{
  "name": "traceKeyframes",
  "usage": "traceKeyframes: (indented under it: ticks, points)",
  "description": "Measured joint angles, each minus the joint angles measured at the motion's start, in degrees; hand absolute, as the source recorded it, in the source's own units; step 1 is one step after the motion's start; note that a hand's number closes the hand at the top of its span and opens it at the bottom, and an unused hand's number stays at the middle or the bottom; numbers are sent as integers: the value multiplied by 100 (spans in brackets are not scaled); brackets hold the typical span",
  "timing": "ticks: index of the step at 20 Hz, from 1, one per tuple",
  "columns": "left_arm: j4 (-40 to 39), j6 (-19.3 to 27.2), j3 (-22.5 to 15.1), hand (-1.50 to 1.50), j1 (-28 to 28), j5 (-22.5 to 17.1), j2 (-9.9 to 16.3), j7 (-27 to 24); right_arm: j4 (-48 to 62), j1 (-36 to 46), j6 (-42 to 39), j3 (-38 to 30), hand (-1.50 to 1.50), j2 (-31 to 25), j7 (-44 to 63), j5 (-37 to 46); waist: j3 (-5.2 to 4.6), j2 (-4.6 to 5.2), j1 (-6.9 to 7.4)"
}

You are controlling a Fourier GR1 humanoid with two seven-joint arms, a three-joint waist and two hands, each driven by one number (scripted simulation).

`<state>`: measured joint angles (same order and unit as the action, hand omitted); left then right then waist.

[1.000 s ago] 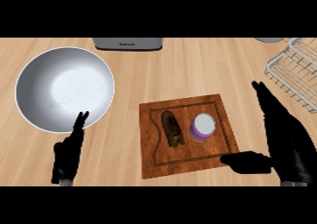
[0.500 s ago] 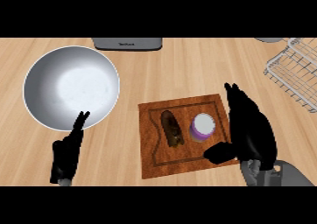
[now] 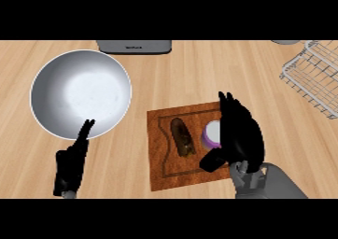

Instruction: Pick the can from the cutting board and place it in the tiered basket

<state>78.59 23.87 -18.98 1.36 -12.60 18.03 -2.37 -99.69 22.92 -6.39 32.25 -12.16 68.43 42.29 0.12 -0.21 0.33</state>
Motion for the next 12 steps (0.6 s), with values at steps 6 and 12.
traceKeyframes:
  ticks: [6,12]
  points:
    - [22,25,11,0,25,74,-56,-7,510,19,-301,-212,-150,274,-46,10,0,0,-11]
    - [88,-86,95,0,82,42,1,37,742,84,-578,-487,-150,522,0,-21,-3,-3,-20]
